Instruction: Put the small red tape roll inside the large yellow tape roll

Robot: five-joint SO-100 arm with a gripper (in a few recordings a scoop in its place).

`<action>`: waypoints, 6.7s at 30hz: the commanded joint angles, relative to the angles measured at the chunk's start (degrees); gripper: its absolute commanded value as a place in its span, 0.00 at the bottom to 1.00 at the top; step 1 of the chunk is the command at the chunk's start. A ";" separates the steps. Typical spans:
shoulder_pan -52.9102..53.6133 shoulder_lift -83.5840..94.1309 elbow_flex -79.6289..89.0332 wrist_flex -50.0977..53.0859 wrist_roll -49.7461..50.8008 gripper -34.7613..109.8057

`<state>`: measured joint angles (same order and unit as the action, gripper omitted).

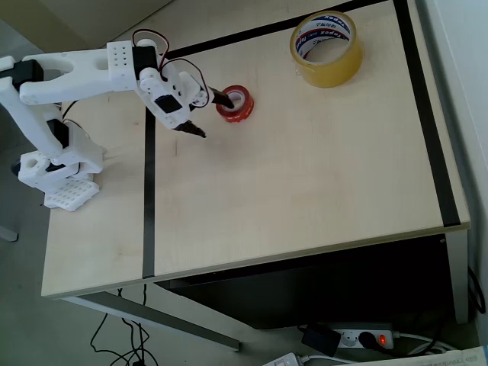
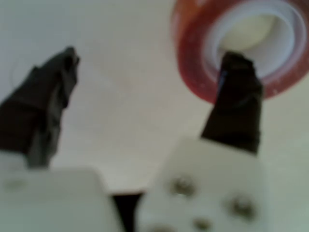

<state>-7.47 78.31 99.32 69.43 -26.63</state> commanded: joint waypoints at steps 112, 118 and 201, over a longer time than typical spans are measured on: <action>-5.19 -57.13 -113.12 -1.76 14.24 0.37; -4.04 -51.86 -113.12 8.88 14.24 0.37; 6.24 112.76 79.28 1.67 23.20 0.24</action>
<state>-1.23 191.25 172.27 69.70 -3.16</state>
